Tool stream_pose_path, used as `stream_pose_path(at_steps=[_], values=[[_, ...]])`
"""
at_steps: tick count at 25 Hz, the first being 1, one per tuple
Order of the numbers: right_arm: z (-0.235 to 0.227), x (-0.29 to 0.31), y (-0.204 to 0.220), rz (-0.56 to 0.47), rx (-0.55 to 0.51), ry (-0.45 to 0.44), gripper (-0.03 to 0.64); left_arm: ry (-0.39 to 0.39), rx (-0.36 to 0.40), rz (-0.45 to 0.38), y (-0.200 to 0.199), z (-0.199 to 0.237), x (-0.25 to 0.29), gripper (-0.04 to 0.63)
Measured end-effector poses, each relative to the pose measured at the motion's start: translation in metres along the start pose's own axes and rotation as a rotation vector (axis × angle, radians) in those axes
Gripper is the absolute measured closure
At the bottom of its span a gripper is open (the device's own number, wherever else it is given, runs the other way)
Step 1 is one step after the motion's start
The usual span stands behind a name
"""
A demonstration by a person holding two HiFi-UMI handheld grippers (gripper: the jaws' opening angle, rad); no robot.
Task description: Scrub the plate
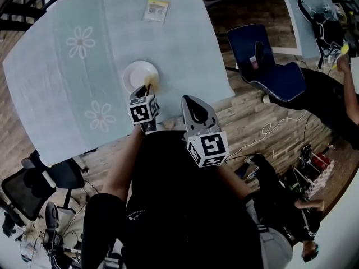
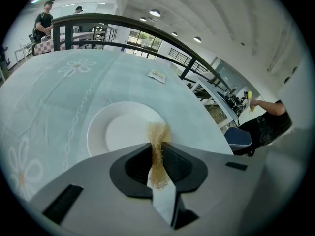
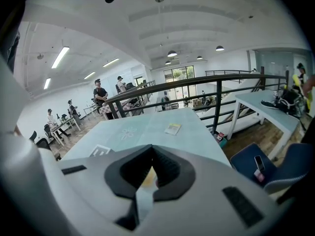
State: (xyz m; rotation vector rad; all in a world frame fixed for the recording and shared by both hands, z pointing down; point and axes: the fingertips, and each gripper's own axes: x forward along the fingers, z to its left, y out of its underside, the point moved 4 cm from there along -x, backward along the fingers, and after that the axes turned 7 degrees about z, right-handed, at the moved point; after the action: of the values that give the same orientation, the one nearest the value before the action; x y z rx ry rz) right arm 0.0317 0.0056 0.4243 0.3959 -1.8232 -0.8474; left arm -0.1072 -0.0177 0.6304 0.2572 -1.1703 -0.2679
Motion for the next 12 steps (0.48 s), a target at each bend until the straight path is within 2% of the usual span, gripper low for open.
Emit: stream_pose_path(at_steps=[12], values=[[0.005, 0.004, -0.003, 0.009, -0.012, -0.003, 0.607, -0.003, -0.068, 0.017, 0.003, 0.016, 0.000, 0.531]])
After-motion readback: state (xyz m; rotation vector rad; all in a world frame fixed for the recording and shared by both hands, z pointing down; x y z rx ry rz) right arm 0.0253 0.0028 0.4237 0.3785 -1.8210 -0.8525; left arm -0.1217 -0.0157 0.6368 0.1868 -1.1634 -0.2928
